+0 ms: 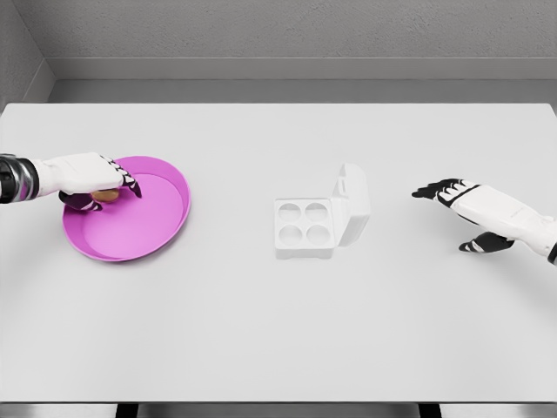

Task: Pack egg into the box and close the box lid

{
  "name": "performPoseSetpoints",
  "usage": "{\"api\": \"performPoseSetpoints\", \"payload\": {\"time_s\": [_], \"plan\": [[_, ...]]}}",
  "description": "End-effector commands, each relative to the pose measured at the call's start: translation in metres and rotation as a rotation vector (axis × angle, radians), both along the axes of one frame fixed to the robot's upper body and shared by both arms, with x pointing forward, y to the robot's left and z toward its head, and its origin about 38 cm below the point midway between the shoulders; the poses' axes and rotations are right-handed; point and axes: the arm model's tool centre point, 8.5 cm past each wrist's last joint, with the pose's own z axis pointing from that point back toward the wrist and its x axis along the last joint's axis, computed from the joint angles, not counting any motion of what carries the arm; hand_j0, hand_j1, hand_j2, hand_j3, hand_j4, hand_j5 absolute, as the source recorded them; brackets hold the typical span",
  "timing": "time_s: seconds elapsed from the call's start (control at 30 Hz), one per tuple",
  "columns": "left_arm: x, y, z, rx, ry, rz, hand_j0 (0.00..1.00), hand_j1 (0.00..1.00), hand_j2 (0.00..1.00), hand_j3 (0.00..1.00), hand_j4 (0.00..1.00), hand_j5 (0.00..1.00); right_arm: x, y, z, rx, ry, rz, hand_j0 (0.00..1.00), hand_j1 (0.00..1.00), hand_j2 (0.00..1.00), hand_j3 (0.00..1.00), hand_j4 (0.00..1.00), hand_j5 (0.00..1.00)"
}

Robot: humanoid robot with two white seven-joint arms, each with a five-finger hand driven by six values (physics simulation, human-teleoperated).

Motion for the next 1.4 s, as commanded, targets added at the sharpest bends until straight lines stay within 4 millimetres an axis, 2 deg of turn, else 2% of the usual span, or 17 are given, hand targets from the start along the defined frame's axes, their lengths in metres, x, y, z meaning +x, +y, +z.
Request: {"api": "performPoseSetpoints", "payload": {"time_s": [0.0, 0.27, 0.8, 1.13, 1.37], "plan": [[-0.0001, 0.0005, 0.0000, 0.002, 0.000, 0.001, 0.73, 0.73, 0.73, 0.73, 0.73, 0.73, 0.0001, -0.0006, 0.0006, 0.003, 0.000, -0.002, 1.00, 1.00, 1.00, 1.00, 1.00, 1.00], [-0.0002, 0.0012, 0.0002, 0.003, 0.000, 0.002, 0.65, 0.65, 0.65, 0.65, 0.65, 0.65, -0.0001, -0.0021, 0.0014, -0.001, 0.000, -0.004, 1.00, 1.00, 1.00, 1.00, 1.00, 1.00], [-0.0007, -0.0004, 0.0006, 0.002, -0.001, -0.003, 0.66, 0.66, 0.66, 0.66, 0.66, 0.66, -0.0001, -0.0031, 0.0014, -0.003, 0.001, -0.005, 1.00, 1.00, 1.00, 1.00, 1.00, 1.00], [-0.0008, -0.0001, 0.0011, 0.003, -0.002, -0.004, 0.55, 0.55, 0.55, 0.55, 0.55, 0.55, -0.0001, -0.0031, 0.0014, -0.003, 0.001, -0.005, 1.00, 1.00, 1.00, 1.00, 1.00, 1.00], [-0.0004, -0.0013, 0.0019, 0.001, -0.005, -0.006, 0.52, 0.52, 0.52, 0.52, 0.52, 0.52, -0.0001, -0.0036, 0.0017, -0.005, 0.000, -0.006, 1.00, 1.00, 1.00, 1.00, 1.00, 1.00]]}}
